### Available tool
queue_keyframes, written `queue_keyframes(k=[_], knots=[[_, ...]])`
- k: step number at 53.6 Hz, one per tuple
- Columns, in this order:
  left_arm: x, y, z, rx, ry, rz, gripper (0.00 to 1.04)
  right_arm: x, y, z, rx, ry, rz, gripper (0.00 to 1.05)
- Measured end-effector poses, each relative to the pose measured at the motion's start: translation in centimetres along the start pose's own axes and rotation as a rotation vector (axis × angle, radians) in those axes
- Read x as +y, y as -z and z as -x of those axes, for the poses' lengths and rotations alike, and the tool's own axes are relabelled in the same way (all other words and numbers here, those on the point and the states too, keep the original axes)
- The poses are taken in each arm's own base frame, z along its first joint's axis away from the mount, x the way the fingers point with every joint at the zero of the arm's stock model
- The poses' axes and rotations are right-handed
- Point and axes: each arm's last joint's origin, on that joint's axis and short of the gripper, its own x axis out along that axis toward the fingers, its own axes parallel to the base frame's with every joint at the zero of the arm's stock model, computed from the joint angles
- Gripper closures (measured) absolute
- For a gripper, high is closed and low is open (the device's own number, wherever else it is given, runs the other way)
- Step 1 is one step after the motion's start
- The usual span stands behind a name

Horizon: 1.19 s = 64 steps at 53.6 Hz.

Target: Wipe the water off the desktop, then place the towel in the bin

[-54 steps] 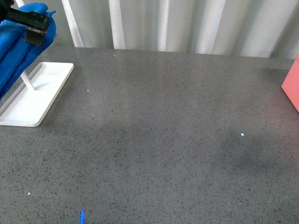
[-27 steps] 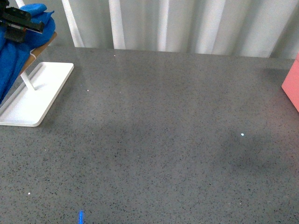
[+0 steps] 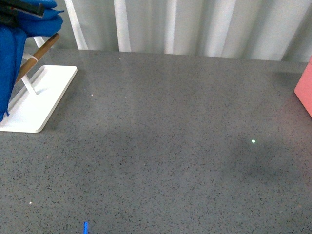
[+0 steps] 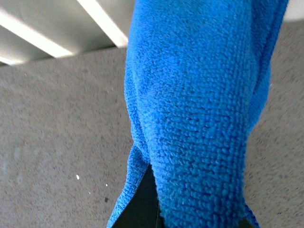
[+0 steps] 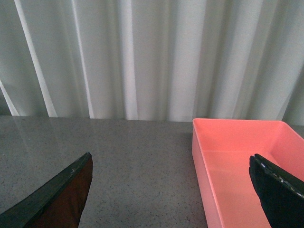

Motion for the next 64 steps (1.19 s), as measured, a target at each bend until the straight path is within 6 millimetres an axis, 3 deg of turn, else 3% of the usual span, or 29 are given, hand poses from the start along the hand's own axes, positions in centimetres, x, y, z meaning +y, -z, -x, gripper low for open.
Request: queue_keyframes(k=[9,14,21,29,37,42,56,64], knots=[[0.7,-4.9,5.2,-0.161,0.030,0.010,0.99,0.0,0.0,0.0,0.000,0.000,0.000,0.07],[-0.2,-6.8,8.4,-0.261,0.089,0.022,0.99,0.0,0.0,0.0,0.000,0.000,0.000,0.07],[-5.2,-7.6,12.4,-0.376,0.278,0.009,0.99,0.0,0.0,0.0,0.000,0.000,0.000,0.07],[-13.7,-6.4,15.5,-0.453,0.543,-0.024,0.99,0.0,0.0,0.0,0.000,0.000,0.000,0.07],[-18.9,-4.7,16.6,-0.463,0.692,-0.024,0.99,0.0,0.0,0.0,0.000,0.000,0.000,0.07],[-20.6,-4.3,16.5,-0.469,0.737,0.016,0.99,0.0,0.0,0.0,0.000,0.000,0.000,0.07],[-24.3,-3.9,15.4,-0.461,0.897,0.207,0.99,0.0,0.0,0.0,0.000,0.000,0.000,0.07],[-25.0,-3.7,15.5,-0.475,0.955,0.234,0.99,0.0,0.0,0.0,0.000,0.000,0.000,0.07]])
